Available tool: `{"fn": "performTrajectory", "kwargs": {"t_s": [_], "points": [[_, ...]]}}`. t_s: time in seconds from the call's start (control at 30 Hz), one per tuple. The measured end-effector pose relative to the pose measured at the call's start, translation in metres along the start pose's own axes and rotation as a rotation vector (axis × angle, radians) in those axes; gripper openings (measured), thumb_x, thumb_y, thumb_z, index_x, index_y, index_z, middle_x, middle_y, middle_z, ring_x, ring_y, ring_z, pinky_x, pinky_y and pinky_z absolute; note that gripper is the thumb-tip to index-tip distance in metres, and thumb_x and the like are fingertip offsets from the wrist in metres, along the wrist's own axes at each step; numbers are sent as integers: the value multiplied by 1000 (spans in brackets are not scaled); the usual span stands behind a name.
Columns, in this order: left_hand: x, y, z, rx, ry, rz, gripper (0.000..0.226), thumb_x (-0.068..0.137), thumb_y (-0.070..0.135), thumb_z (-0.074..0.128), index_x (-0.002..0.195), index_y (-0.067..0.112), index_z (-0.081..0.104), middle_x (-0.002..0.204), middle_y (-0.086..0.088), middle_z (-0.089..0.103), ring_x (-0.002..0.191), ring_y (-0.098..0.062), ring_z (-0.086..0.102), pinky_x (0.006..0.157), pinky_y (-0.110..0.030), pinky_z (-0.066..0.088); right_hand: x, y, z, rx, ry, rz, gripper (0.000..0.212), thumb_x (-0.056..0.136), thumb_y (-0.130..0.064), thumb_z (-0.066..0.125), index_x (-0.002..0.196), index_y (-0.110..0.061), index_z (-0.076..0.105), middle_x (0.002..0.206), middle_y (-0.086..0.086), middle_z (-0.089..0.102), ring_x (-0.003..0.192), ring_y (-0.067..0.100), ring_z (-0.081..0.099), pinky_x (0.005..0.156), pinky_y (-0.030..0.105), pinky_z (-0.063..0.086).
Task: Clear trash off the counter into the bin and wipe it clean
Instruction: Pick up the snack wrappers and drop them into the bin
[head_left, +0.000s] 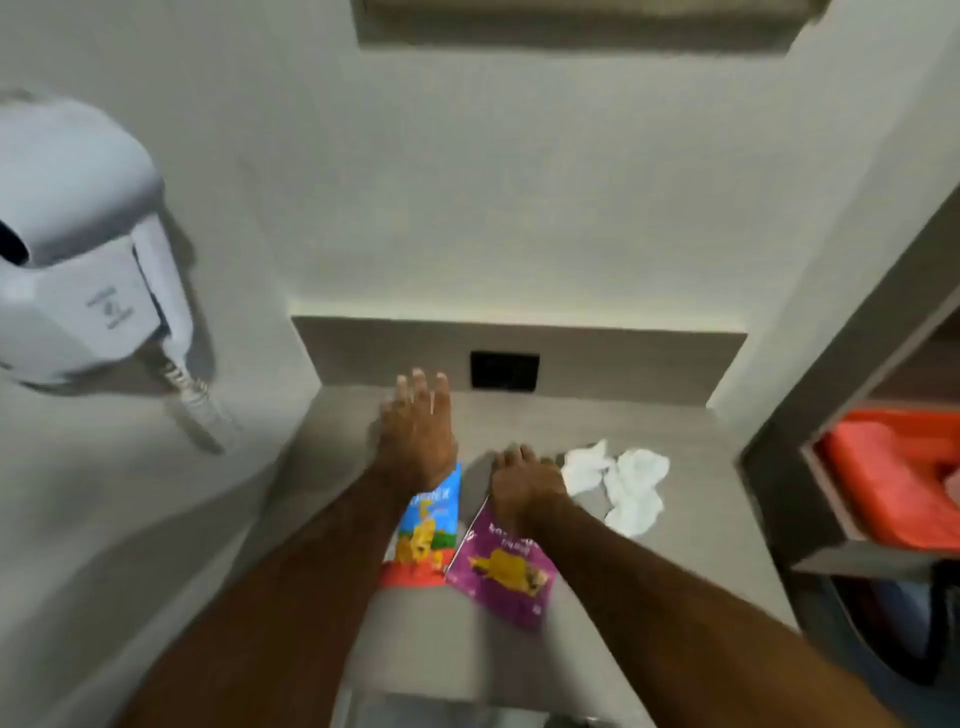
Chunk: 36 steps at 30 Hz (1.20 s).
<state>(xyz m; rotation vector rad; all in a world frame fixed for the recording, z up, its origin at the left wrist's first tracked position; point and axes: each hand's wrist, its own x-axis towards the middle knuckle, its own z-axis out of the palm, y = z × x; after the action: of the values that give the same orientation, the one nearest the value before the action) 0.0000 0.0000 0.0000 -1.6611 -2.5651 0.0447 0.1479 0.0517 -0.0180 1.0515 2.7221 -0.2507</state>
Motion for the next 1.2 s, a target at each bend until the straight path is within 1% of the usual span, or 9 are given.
{"fn": "performTrajectory", "kwargs": {"t_s": [0.1,0.2,0.4,0.53,0.7,0.8,0.93,1.07,1.2], "points": [[-31,-7,58,-29,-303,-43,79,95,39,48,157,17,6,161,-27,12,144,-50,22,111,-58,36,-9,-13,60,-34,-260,38,86,86,-47,61,150,-11,17,150,25,31,131,45,41,99,51,45],[-57,-9,102,-103,-469,-80,70,93,37,55,154,26,22,151,-22,30,131,-47,42,100,-52,47,-11,-20,95,-143,-232,4,72,85,-48,59,143,-16,33,138,26,44,123,42,45,91,47,47],[-89,-12,100,-101,-276,-13,41,82,45,71,113,18,70,112,-16,69,86,-39,70,68,-40,59,-7,-25,92,8,-151,-46,33,92,-40,57,119,-23,60,122,18,60,110,39,61,85,44,53],[-107,-9,73,-250,-232,-122,41,94,12,54,135,14,56,126,-19,65,110,-40,65,92,-47,53,-53,-22,77,153,-43,-82,31,95,-37,53,119,-21,63,127,14,61,107,35,63,85,40,52],[-211,23,41,-420,-99,-74,29,88,6,67,117,8,69,97,-14,74,78,-33,71,70,-34,55,-194,-5,91,493,222,-155,25,84,-31,56,108,-33,64,118,-4,65,96,24,66,73,32,56],[-286,85,53,-618,-324,-43,26,84,26,72,108,35,74,90,10,77,66,-10,71,62,-24,57,-291,14,155,762,312,76,21,75,-37,54,94,-42,62,115,-26,61,96,-1,64,77,21,53],[-331,169,153,-622,-628,32,31,85,19,72,116,25,73,92,0,79,74,-13,73,69,-25,56,-346,64,281,1004,249,390,20,77,-13,63,80,-33,64,103,-24,66,105,-3,59,92,57,46],[-319,253,293,-600,-858,20,28,97,19,52,122,15,64,98,-15,73,92,-31,69,80,-32,53,-337,116,420,1365,264,706,28,77,3,60,74,-24,64,75,-1,67,70,22,68,66,48,56],[-297,325,429,-491,-849,39,32,92,17,51,121,12,63,112,-20,71,104,-37,66,91,-44,53,-297,151,543,1438,254,969,35,66,8,62,66,-27,62,68,-5,68,63,7,66,59,21,53]]}}
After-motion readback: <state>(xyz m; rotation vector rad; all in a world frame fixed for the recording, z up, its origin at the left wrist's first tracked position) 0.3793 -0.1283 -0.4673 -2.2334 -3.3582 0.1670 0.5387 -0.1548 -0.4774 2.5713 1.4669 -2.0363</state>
